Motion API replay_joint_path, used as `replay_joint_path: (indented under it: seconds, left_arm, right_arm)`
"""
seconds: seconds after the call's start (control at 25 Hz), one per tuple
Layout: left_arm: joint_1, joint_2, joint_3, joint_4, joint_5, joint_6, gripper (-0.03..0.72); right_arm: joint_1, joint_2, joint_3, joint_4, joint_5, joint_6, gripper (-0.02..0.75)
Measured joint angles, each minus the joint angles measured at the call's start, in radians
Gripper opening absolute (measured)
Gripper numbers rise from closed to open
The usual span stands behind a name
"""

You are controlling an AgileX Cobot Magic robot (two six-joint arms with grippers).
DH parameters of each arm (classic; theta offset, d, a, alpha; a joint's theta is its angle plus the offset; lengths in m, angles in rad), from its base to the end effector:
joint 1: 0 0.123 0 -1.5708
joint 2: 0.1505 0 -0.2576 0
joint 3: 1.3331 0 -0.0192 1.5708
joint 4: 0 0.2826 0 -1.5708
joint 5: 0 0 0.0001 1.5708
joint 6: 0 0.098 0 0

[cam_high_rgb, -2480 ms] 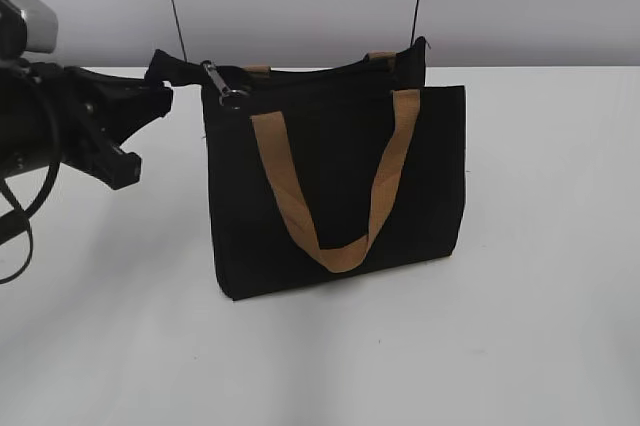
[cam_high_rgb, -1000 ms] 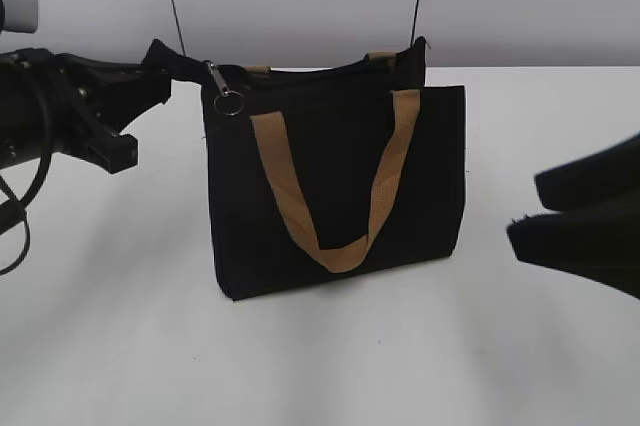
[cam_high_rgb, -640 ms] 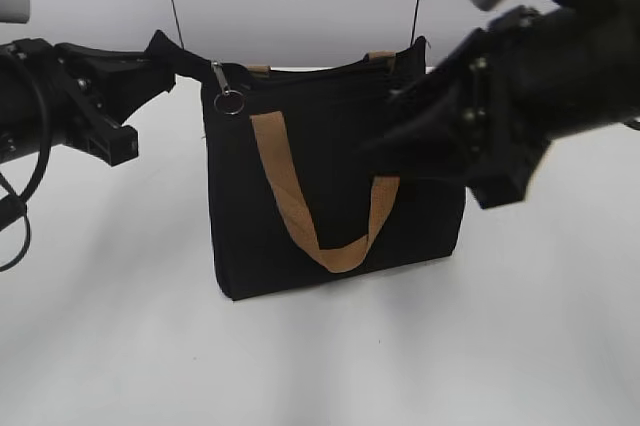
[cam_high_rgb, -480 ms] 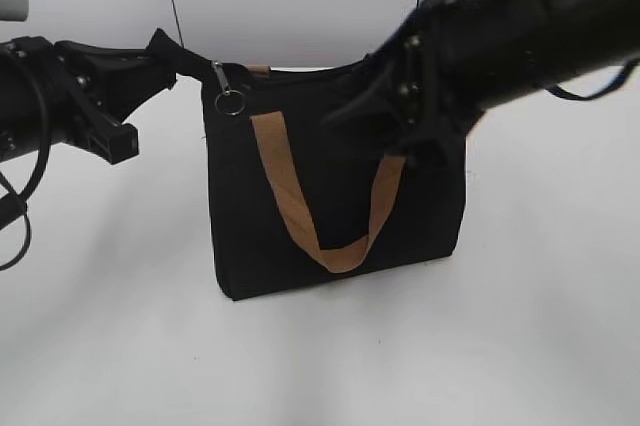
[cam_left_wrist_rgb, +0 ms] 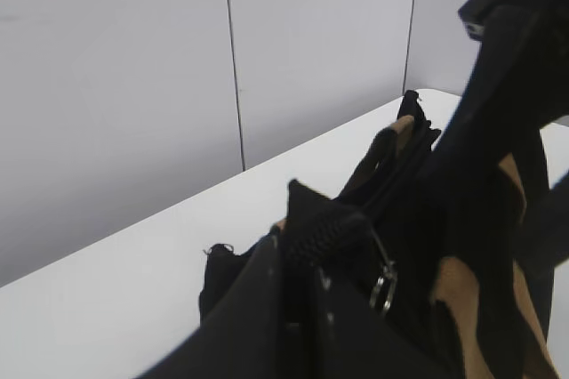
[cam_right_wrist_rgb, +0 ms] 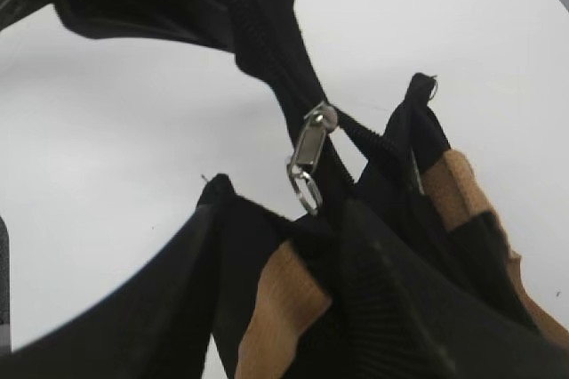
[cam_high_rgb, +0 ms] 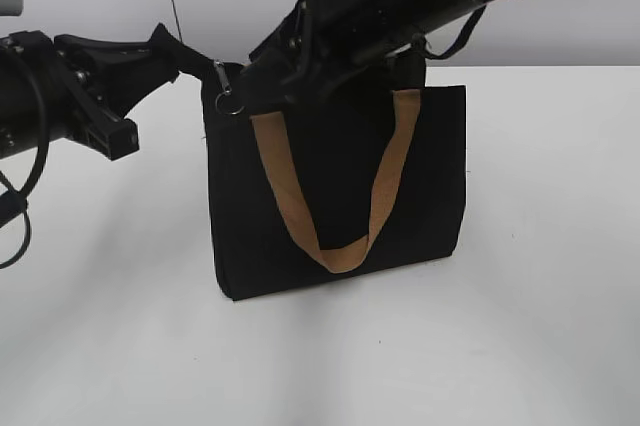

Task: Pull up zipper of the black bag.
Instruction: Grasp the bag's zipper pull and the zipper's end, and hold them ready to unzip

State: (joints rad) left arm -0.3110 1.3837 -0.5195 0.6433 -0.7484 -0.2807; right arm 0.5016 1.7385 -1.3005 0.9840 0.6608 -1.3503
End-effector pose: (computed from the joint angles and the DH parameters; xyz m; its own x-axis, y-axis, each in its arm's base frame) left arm 0.2678 -0.1281 0.1836 0.0183 0.2049 -0.9786 0.6768 0.7179 0.1630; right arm 0.3386 0.2429 0.2307 -0.1935 -0.5583 -0.8067 -0.9335 0.3579 -0.0237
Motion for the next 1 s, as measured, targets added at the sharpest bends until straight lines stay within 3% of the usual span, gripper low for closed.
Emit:
replay_joint_path:
  seconds: [0.6,1.0]
  left_arm:
    - [-0.001,0.000,0.000,0.000,-0.032,-0.018,0.015]
    - [-0.001,0.000,0.000,0.000,-0.032,-0.021,0.015]
  right_arm:
    - [0.000,0.110,-0.049,0.058,-0.001,-0.001,0.309]
    - [0.000,0.118,-0.056,0.061,0.000,-0.002,0.162]
